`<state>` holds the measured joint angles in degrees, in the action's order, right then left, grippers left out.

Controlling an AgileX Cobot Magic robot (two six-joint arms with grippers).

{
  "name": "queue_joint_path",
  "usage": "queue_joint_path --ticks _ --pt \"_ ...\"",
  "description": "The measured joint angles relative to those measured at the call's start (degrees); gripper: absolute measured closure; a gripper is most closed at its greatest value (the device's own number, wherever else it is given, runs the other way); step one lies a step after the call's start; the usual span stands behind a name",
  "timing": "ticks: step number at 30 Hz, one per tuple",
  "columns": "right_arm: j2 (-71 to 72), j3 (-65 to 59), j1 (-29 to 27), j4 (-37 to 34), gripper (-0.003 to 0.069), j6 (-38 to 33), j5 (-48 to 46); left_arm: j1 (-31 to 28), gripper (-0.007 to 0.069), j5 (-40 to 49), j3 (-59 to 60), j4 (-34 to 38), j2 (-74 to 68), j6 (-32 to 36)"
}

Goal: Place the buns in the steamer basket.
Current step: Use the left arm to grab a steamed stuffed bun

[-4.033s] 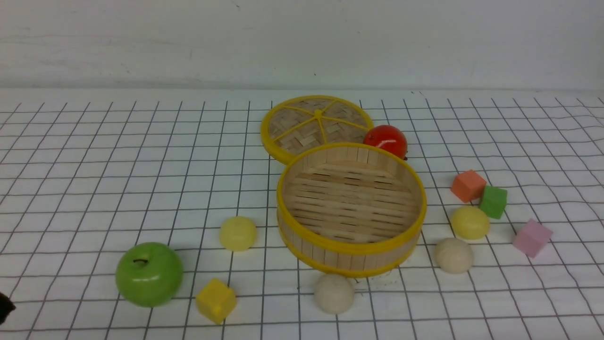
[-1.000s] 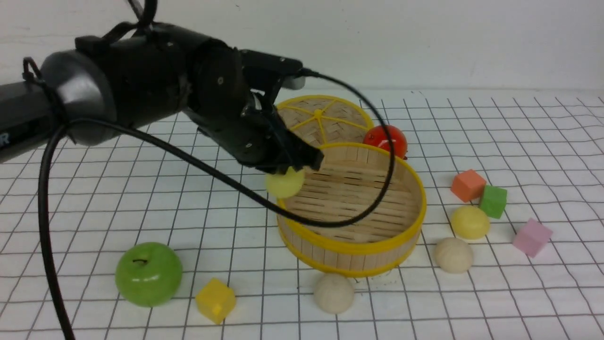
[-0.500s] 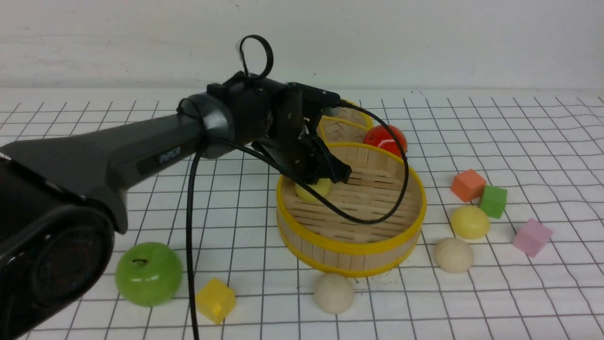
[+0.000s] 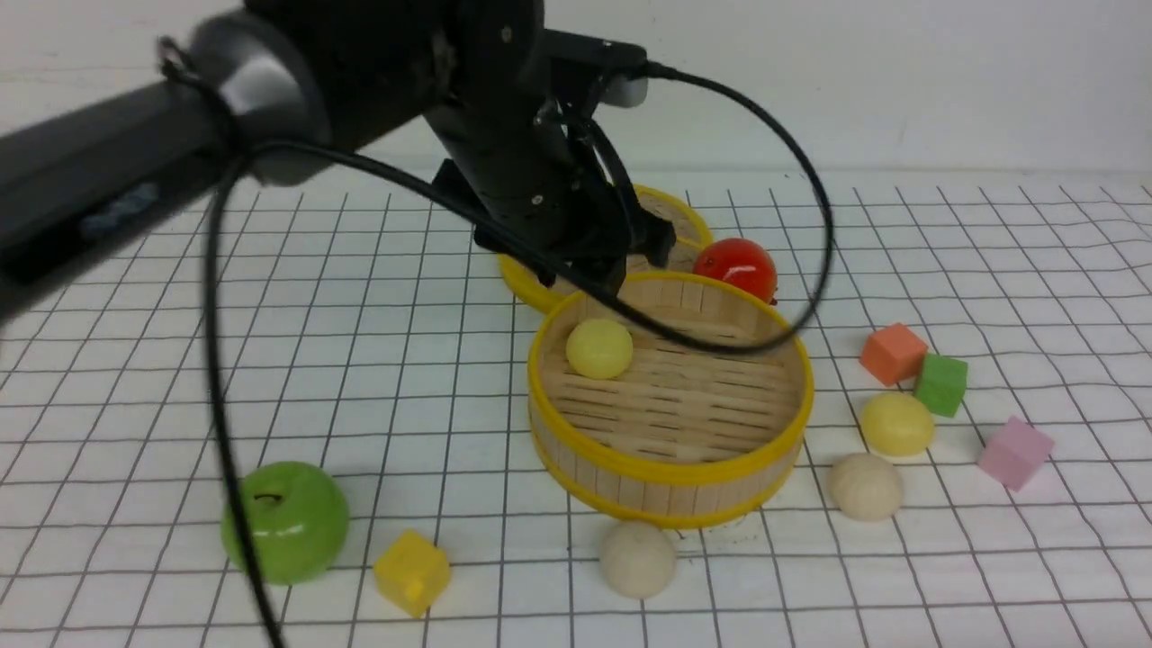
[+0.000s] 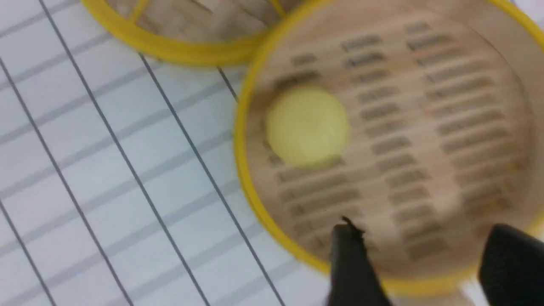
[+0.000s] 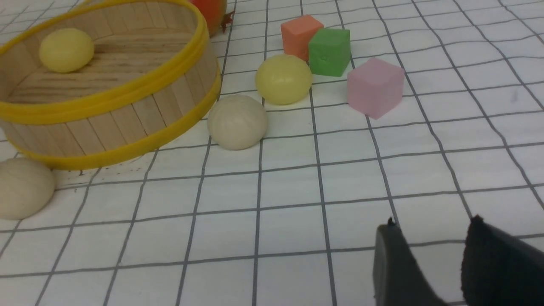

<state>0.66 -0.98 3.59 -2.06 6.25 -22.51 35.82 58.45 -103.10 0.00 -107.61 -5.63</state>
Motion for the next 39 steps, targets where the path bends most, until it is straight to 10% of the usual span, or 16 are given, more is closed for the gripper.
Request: queue_joint_path --ticks 4,8,19,39 --pt "0.0 0.0 0.0 0.0 0.0419 0.0 0.0 6.21 0.0501 0.37 11.11 2.2 1.62 -0.43" --pt "0.0 0.0 0.0 0.0 0.0419 0.0 0.0 7.82 0.0536 -2.06 15.03 4.43 -0.03 -0.43" --pt "0.0 0.0 0.0 0.0 0.0419 0.0 0.0 6.34 0.0328 -9.78 15.17 3.15 -5.15 -0.7" --pt "0.0 0.0 0.0 0.0 0.0419 0.0 0.0 6.29 0.0342 -12.66 15.17 2.94 -9.89 -0.7"
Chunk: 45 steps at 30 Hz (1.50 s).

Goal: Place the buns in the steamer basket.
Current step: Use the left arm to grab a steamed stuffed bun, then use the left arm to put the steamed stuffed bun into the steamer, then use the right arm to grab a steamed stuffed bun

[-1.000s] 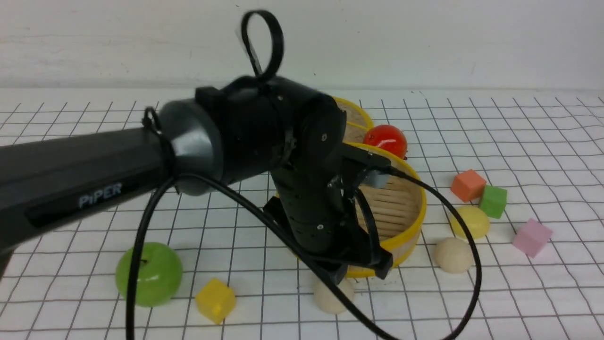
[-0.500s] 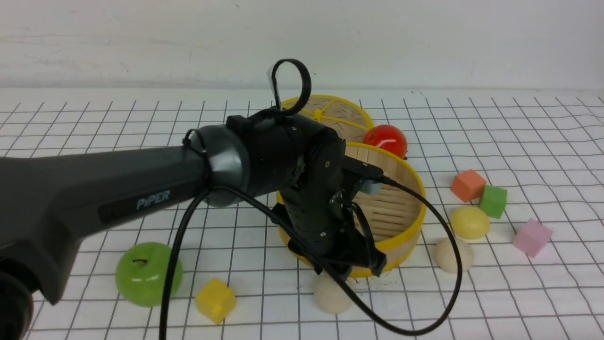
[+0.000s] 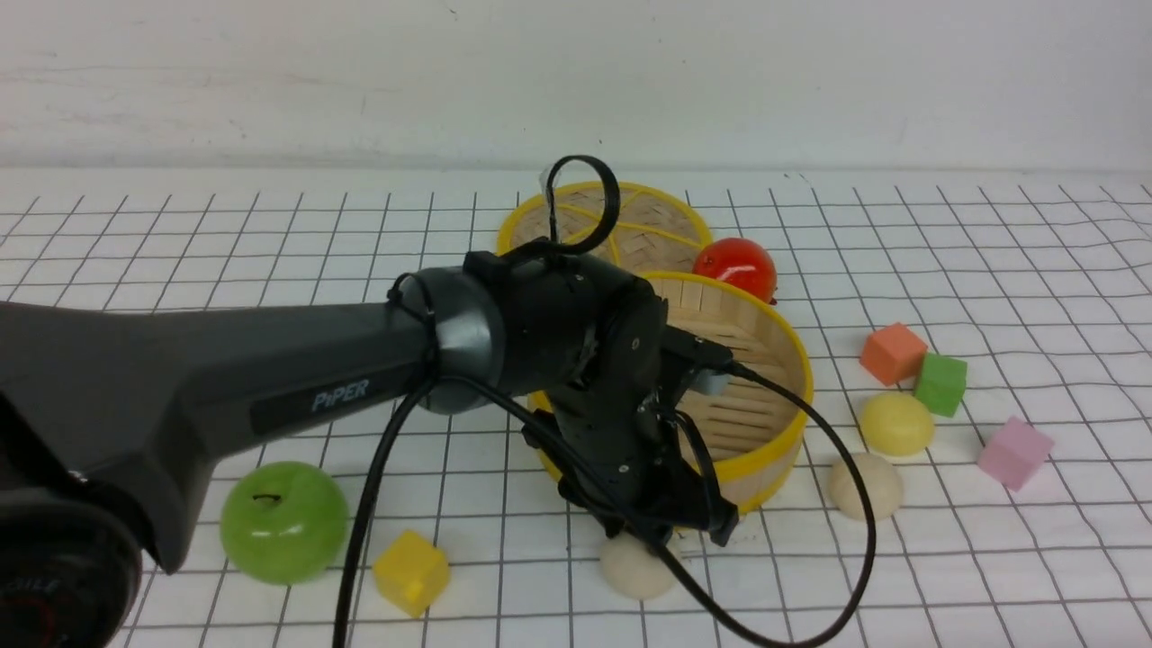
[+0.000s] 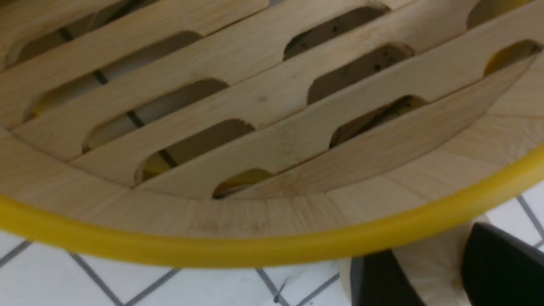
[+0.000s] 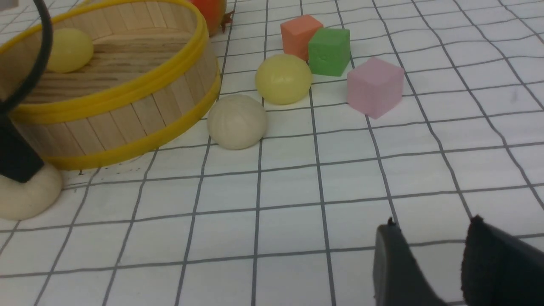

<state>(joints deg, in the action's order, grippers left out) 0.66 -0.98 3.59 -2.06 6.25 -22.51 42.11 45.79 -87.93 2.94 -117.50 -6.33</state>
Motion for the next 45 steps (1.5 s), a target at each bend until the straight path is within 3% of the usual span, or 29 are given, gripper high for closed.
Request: queue_joint_path --ticks 3,5,6,7,9,18,27,32,38,40,43,45 --pt "0.0 0.0 0.0 0.0 0.0419 0.0 0.0 0.0 0.0378 0.17 0.0 0.0 -0.3 0.0" --pt "0.0 0.0 0.0 0.0 0.0419 0.0 0.0 0.0 0.0484 1.24 -0.06 0.19 -0.18 -0.41" --pt "0.0 0.0 0.0 0.0 0.0419 0.0 0.0 0.0 0.0494 1.52 -0.06 0.19 -0.12 -0.54" --pt "0.0 0.0 0.0 0.0 0.0419 0.0 0.0 -0.02 0.0587 2.89 -0.06 0.3 0.24 -0.71" --pt "0.0 0.0 0.0 0.0 0.0419 0.0 0.0 -0.02 0.0628 4.67 -0.06 0.49 1.03 -0.88" --pt "0.0 0.0 0.0 0.0 0.0419 0.0 0.0 -0.36 0.0631 9.04 -4.63 3.14 7.41 -0.88" --pt "0.0 0.0 0.0 0.0 0.0419 0.0 0.0 -5.07 0.0631 2.11 -17.22 3.1 -0.42 -0.82" --pt "0.0 0.0 0.0 0.0 0.0419 0.0 0.0 -7.03 0.0569 2.52 -20.98 2.41 -8.07 -0.82" --pt "0.0 0.0 0.0 0.0 0.0419 0.0 0.0 -7.58 0.0314 3.78 -22.58 1.63 -9.79 -0.87" --pt "0.0 0.0 0.0 0.0 0.0419 0.0 0.0 -7.58 0.0183 7.22 -23.82 1.59 -8.94 -0.99" --pt "0.0 0.0 0.0 0.0 0.0419 0.0 0.0 -7.49 0.009 13.48 -26.12 1.41 -6.38 -0.99" --pt "0.0 0.0 0.0 0.0 0.0419 0.0 0.0 -7.45 0.0085 16.22 -27.0 1.04 -4.15 -0.99"
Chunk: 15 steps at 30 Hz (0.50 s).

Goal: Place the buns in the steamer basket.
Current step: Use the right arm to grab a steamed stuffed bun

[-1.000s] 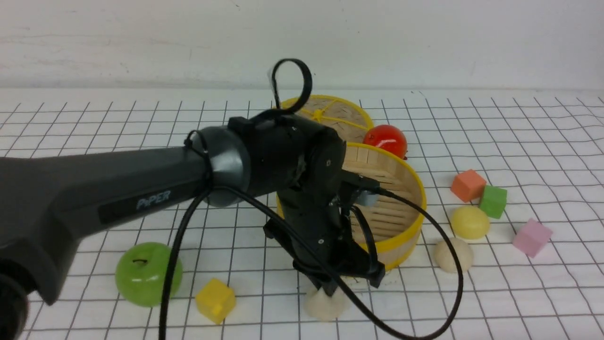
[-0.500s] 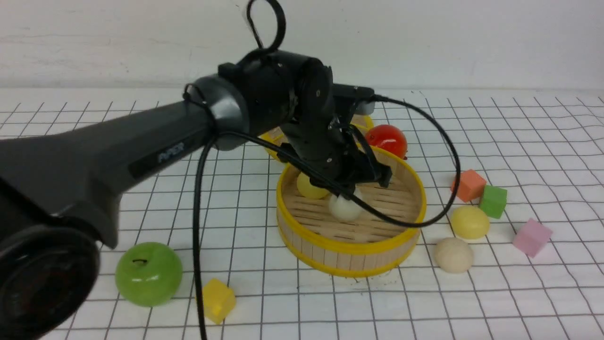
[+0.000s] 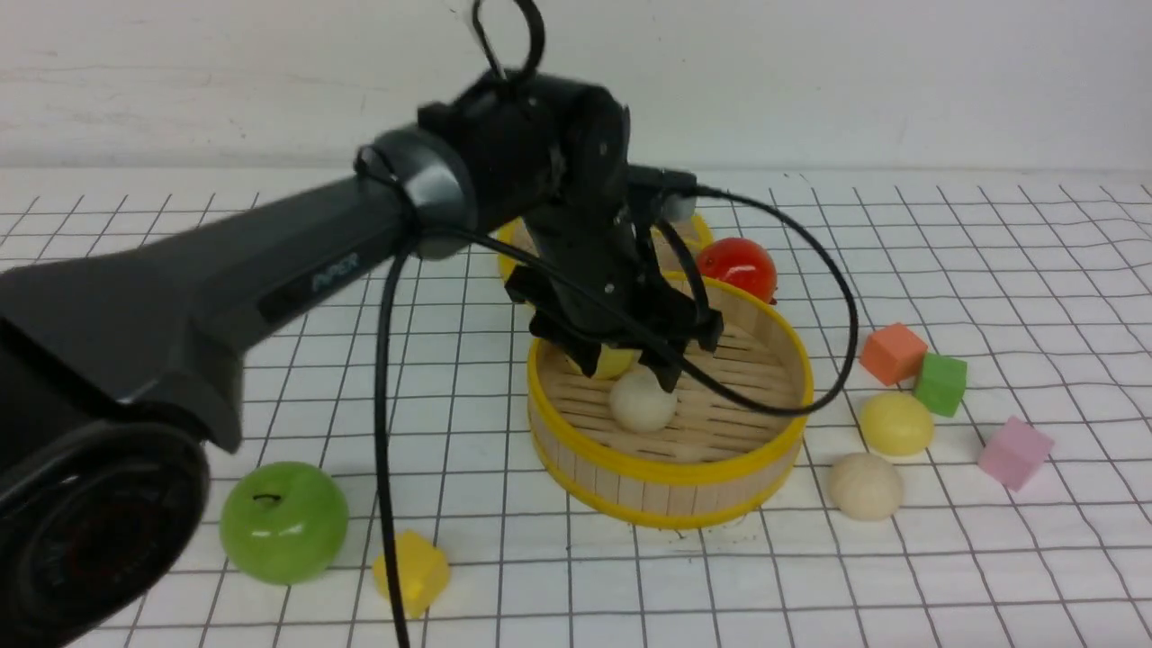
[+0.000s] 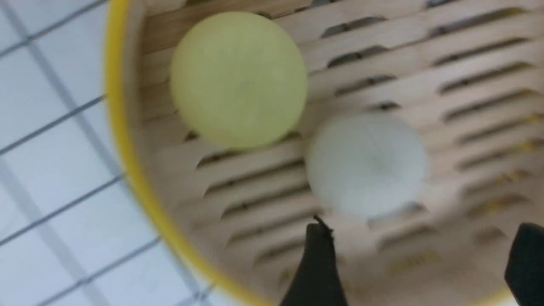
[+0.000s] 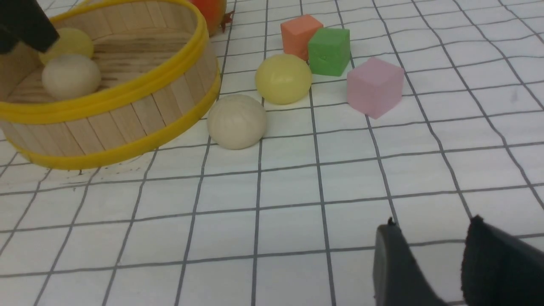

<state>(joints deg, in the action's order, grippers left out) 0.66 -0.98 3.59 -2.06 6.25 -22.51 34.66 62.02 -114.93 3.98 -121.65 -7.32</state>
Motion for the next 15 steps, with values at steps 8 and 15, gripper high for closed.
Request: queue_joint_path --ticks 8,15 --pt "0.0 0.0 0.0 0.0 0.0419 0.0 0.0 0.02 0.0561 2.48 8.25 -0.26 20.46 -0.87" --pt "0.0 0.0 0.0 0.0 0.0419 0.0 0.0 0.02 0.0638 -18.25 38.57 2.9 47.5 1.17"
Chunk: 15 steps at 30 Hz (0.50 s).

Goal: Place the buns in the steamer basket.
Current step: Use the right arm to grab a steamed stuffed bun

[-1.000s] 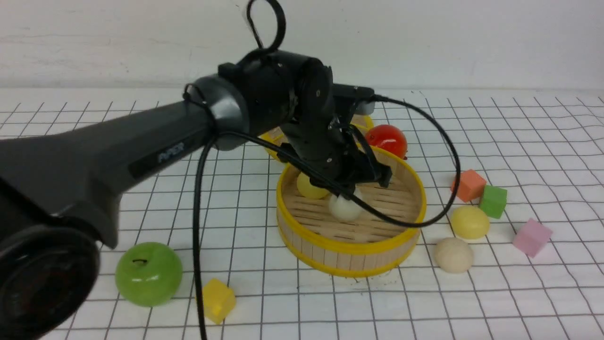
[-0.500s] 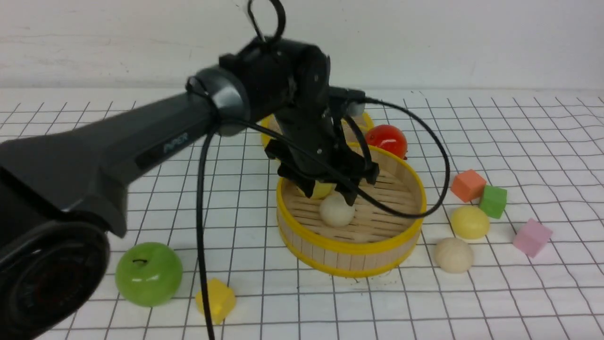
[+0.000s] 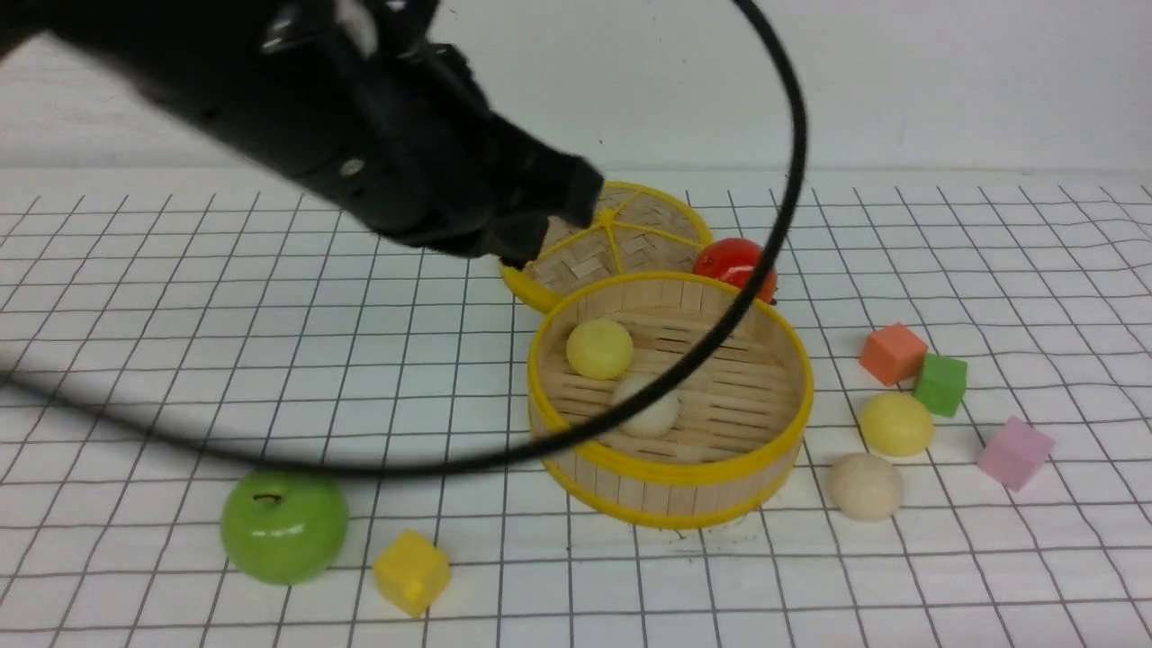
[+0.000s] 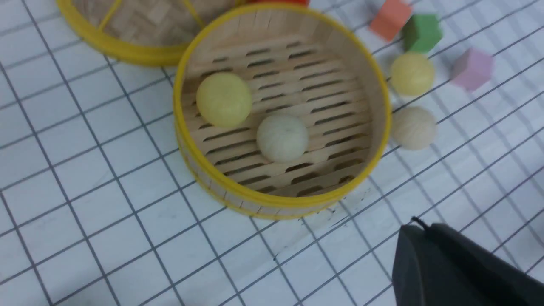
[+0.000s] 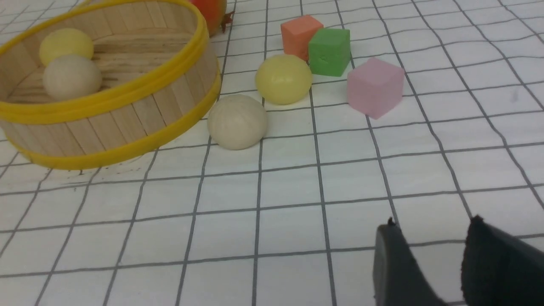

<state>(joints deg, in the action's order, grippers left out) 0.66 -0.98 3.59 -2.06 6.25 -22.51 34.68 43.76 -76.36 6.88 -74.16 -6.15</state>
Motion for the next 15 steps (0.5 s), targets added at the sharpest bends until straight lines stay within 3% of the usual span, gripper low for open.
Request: queue_joint_path --ticks 8,15 --pt "0.0 -0.42 0.0 -2.63 0.0419 1.44 2.8 0.0 0.0638 -21.18 36.54 1.58 28.81 1.64" --pt "0.0 -0.63 0.0 -20.55 0.0419 10.41 15.08 0.0 0.0638 -36.97 60.03 1.99 49.94 1.74"
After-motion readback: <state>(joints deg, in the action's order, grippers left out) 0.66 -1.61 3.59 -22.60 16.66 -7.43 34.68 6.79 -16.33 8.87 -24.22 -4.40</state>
